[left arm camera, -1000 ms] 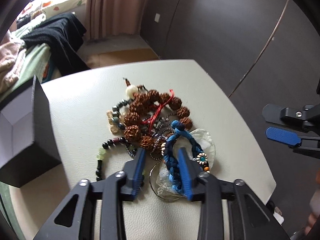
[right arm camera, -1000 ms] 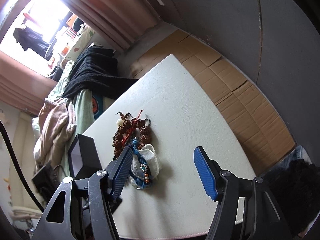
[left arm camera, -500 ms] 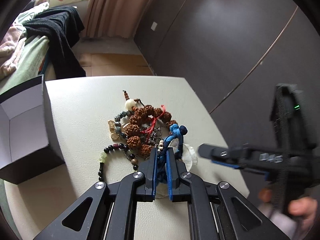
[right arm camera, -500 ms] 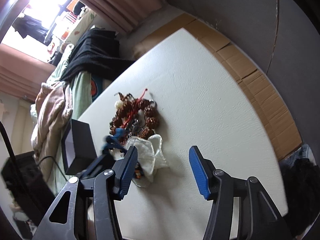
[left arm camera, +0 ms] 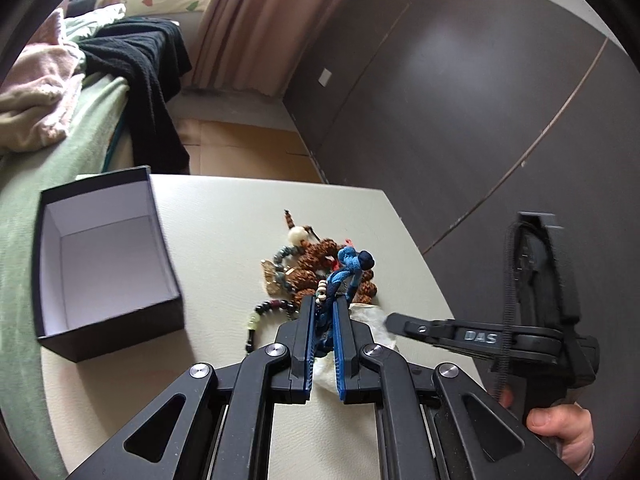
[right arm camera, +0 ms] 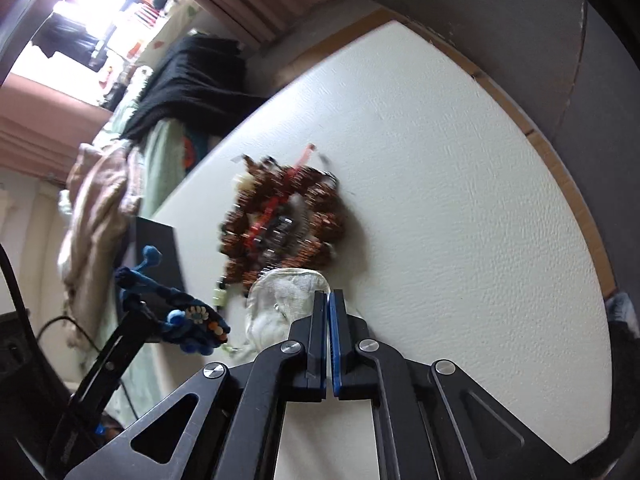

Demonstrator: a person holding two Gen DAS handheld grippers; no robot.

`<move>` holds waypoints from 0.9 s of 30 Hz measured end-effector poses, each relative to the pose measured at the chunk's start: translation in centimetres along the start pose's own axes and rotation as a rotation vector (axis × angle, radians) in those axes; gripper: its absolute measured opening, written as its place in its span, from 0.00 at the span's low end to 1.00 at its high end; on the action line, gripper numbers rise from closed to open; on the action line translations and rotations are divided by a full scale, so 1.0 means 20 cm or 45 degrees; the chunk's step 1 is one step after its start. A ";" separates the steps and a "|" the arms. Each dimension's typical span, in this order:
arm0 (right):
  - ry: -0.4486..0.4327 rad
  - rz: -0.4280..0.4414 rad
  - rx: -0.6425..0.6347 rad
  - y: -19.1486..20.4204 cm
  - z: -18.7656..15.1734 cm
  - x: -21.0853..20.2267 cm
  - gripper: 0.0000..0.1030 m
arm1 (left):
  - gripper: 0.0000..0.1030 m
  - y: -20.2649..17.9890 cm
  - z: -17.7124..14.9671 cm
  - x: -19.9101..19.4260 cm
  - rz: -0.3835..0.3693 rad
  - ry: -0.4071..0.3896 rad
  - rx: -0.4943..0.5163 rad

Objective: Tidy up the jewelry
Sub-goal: 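Carry the blue bracelet and bag into the black box and release both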

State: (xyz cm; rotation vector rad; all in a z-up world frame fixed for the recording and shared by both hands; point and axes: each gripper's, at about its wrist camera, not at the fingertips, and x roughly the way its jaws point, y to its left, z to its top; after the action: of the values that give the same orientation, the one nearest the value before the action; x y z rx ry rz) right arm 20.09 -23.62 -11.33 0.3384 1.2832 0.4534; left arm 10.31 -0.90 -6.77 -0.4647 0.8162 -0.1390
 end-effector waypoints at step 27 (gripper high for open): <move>-0.324 0.372 -0.204 0.40 -0.12 -0.37 0.03 | 0.08 0.37 0.13 -0.39 0.131 -0.358 -0.267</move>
State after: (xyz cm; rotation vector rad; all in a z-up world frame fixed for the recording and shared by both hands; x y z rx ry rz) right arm 15.12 -20.54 -1.85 0.4359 0.9461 0.7323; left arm 6.54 8.95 -3.35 -0.6230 0.5784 0.1074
